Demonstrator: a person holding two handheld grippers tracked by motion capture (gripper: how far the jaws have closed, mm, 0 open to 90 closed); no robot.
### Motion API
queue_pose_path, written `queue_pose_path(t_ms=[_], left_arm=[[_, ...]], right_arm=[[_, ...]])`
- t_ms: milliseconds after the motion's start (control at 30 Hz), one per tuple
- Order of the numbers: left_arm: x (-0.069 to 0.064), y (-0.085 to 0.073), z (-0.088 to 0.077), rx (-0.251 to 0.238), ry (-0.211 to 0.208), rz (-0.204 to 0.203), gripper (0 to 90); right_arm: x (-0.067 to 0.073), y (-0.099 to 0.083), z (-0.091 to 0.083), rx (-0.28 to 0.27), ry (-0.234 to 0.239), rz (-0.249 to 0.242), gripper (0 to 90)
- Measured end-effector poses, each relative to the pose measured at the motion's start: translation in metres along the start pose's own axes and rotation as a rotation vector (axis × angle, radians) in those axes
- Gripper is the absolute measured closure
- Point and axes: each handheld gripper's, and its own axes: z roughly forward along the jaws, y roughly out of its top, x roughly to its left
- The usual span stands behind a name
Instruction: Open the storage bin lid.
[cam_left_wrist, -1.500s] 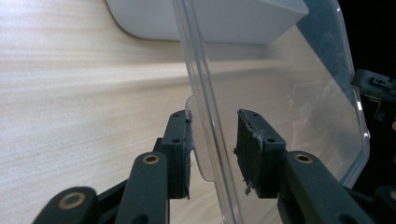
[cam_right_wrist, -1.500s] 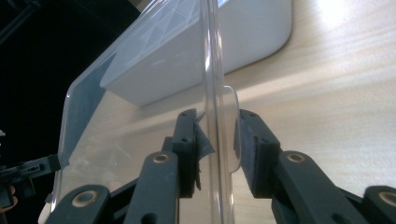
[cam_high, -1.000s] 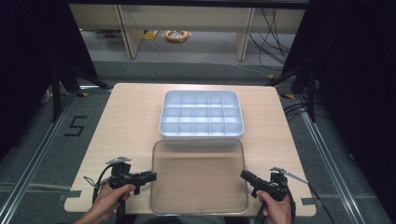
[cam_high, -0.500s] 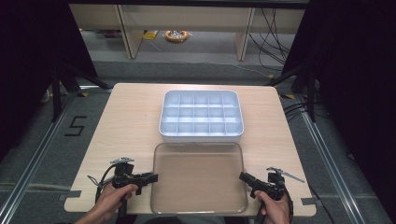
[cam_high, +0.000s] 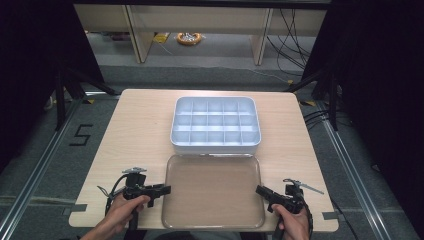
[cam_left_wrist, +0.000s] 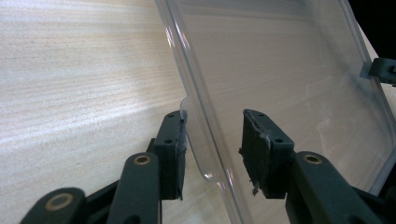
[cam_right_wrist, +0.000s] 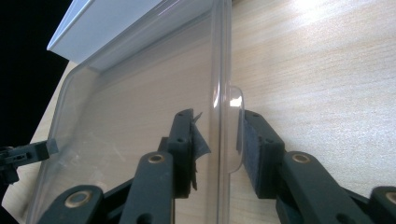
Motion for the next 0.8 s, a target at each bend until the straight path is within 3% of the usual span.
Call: queue_pose_path(t_ms=[100,200,267,300,367,400,433,467,500,567,633,700,767,800], left_arm=[[0.001,0.000,0.002,0.005,0.004,-0.002,59.1],[0.001,0.000,0.003,0.008,0.007,-0.002,58.6],[0.001,0.000,0.004,0.007,0.007,-0.001,58.3],[0.001,0.000,0.004,0.006,0.007,-0.001,58.3],[0.001,0.000,0.004,0.004,0.010,-0.005,58.2],[0.001,0.000,0.004,0.003,0.008,-0.006,58.0],[0.001,0.000,0.004,0.001,0.007,-0.010,57.0],[0.001,0.000,0.003,-0.001,0.008,-0.010,54.9],[0.001,0.000,0.003,-0.004,0.015,-0.002,51.7],[0.002,0.001,0.000,-0.011,0.037,0.029,48.1],[0.003,0.002,-0.004,-0.026,0.038,0.029,45.4],[0.003,0.003,-0.007,-0.041,0.041,0.024,44.5],[0.003,0.002,-0.008,-0.051,0.040,0.014,44.2],[0.004,0.001,-0.009,-0.040,0.035,0.024,43.9]], right_arm=[[-0.001,0.000,0.000,0.017,-0.007,-0.002,67.1],[-0.004,0.002,0.002,0.023,-0.013,-0.046,66.8],[0.000,0.002,0.000,0.041,-0.019,-0.011,66.4],[-0.003,0.004,0.004,0.011,-0.018,-0.043,66.3],[-0.004,0.004,0.004,0.014,-0.008,-0.057,65.8],[0.006,0.002,0.002,0.058,-0.026,0.067,65.2],[0.005,0.002,0.003,0.056,-0.034,0.055,64.2],[0.002,0.002,0.005,0.036,-0.042,0.003,63.0],[0.001,0.002,0.006,0.025,-0.046,-0.013,61.8],[0.011,0.004,-0.002,0.068,-0.058,0.103,62.5],[0.003,0.008,-0.003,-0.016,-0.046,-0.008,62.1],[0.007,0.010,-0.006,-0.030,-0.038,0.017,62.0],[0.005,0.010,-0.007,-0.032,-0.059,-0.018,61.5],[0.009,0.009,-0.009,-0.014,-0.030,0.042,61.1]])
